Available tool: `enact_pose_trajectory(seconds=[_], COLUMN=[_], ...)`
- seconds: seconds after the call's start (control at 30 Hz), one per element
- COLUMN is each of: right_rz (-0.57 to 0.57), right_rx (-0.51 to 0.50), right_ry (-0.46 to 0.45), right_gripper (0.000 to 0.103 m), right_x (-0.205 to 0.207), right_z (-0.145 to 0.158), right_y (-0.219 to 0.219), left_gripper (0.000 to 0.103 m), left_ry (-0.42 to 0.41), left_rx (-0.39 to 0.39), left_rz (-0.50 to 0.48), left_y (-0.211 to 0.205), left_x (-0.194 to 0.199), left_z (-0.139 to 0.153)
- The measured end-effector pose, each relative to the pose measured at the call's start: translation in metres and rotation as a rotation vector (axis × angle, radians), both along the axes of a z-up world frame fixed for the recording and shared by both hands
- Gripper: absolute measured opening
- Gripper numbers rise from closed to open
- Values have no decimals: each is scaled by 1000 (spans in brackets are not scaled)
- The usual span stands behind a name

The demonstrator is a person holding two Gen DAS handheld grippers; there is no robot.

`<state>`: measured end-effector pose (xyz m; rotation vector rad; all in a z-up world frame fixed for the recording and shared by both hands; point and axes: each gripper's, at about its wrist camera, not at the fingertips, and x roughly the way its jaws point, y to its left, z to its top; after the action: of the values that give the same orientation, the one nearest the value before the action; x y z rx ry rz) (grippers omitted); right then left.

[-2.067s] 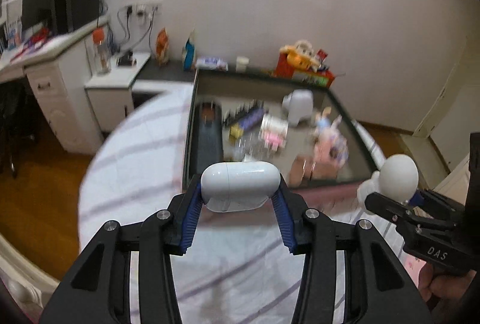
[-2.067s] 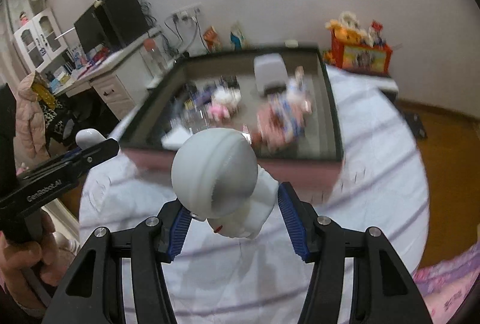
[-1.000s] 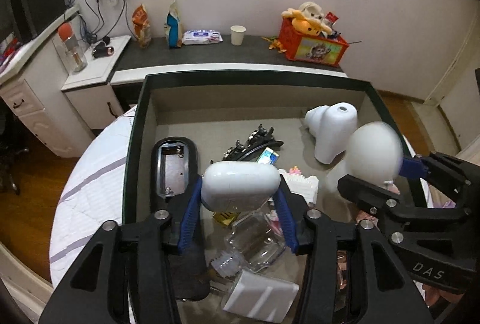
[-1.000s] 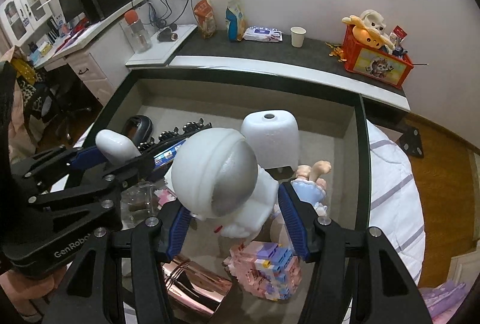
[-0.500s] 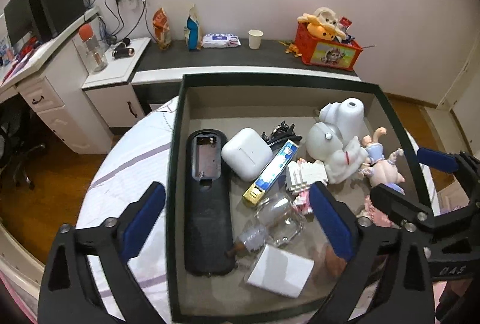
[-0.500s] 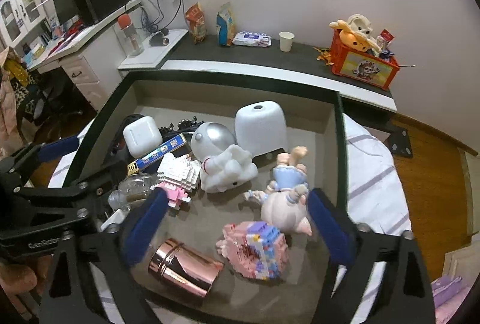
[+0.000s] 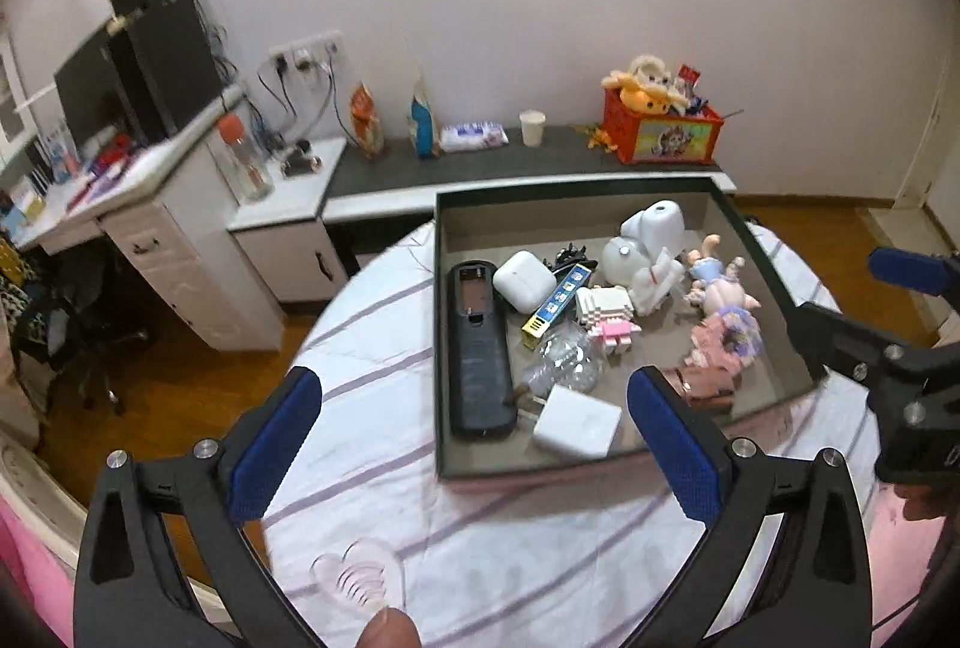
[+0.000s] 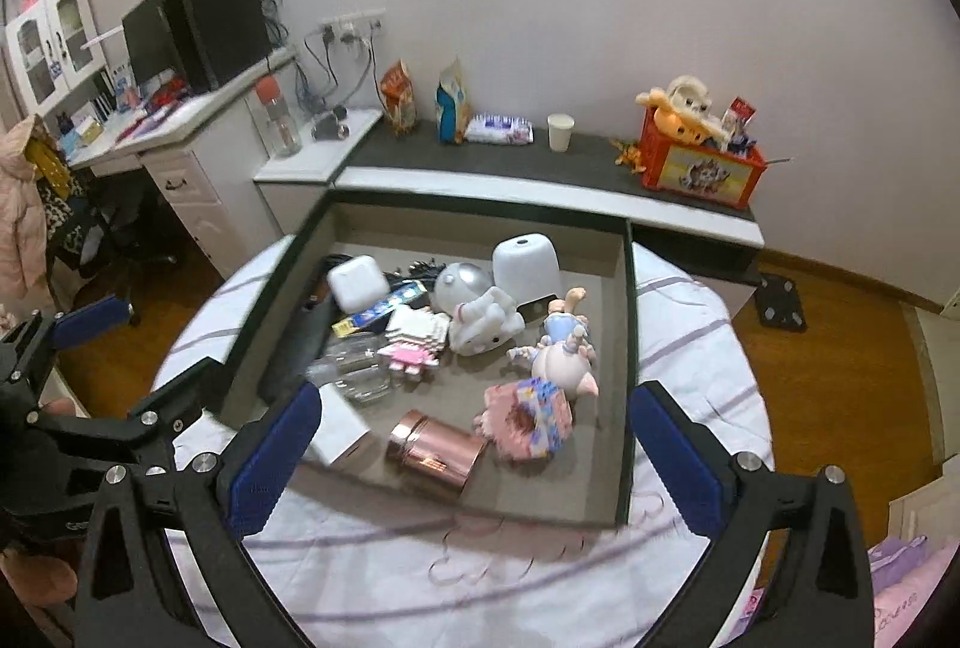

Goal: Organize rigid objects

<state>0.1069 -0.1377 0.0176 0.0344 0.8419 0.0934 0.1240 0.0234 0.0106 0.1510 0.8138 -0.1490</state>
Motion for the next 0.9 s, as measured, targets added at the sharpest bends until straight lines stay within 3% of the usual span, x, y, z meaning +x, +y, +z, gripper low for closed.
enact_pose_trajectory(seconds=[0.37,0.73,0.9], right_rz=[-38,-41,-58], right_rx=[26,4,1], right_ry=[-133,-220,-298], right_gripper=[103,103,103], right_x=[-113,-216,-250], right_z=[30,37,55], right_y=[7,23,23], left_gripper=[103,103,103], left_ry=[-142,-249,-274], left_rx=[-41,21,-51], left_rz=[54,96,96], left_y=[21,15,27], left_x=[-116,-222,-249], left_z=[31,39,54])
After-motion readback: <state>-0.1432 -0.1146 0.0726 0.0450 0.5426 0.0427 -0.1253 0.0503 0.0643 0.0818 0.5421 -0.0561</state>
